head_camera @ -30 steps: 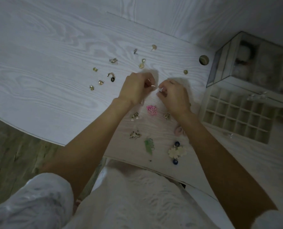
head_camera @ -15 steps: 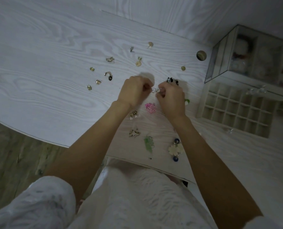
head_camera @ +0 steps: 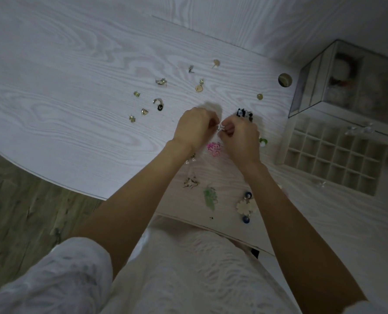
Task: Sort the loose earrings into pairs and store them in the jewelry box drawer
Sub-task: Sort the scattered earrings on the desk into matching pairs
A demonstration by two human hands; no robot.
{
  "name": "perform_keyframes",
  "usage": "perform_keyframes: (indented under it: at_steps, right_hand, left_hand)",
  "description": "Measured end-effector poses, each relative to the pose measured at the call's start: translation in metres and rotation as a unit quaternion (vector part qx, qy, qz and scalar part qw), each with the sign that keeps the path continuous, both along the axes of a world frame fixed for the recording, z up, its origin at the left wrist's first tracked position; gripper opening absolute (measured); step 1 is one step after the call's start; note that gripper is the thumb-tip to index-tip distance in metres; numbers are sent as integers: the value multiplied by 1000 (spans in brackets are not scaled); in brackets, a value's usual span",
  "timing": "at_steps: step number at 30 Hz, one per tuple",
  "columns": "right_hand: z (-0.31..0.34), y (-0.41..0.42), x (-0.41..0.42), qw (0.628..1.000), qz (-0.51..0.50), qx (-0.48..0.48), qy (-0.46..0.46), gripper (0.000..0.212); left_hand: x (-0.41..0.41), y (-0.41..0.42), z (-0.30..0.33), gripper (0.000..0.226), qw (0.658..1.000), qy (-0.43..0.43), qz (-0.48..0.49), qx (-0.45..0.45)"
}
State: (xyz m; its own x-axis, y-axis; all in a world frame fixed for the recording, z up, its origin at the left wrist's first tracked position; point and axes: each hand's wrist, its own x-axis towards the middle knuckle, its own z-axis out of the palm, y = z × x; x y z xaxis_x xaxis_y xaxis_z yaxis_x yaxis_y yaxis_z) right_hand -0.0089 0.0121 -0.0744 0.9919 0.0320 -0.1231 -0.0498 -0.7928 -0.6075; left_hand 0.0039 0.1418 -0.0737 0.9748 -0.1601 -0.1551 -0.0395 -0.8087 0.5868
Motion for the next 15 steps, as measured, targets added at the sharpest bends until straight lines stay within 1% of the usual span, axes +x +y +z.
perform_keyframes:
  at_steps: [3, 5, 8, 10, 12, 15]
  right_hand:
    - [3, 0, 1, 1000, 14, 7, -8, 12]
    - [13, -4, 2, 999, 19, 6, -34, 9]
    - [26, -20, 14, 996, -5, -9, -92, 12]
    - [29, -36, 29, 993, -22, -22, -110, 15]
    - [26, -49, 48, 993, -20, -67, -97, 19]
    - [14, -56, 73, 991, -23, -130, -31, 26]
  left_hand:
    - [-3, 3, 1, 18, 1000, -6, -1, -9]
    - [-8, 7, 5, 17, 999, -29, 9, -22]
    - [-13, 16, 13, 17, 994, -79, 52, -59]
    - [-16, 24, 16, 17, 987, -104, 92, -78]
    - [-13, 32, 13, 17, 981, -121, 131, -79]
    - [-1, 40, 5, 18, 975, -134, 166, -64]
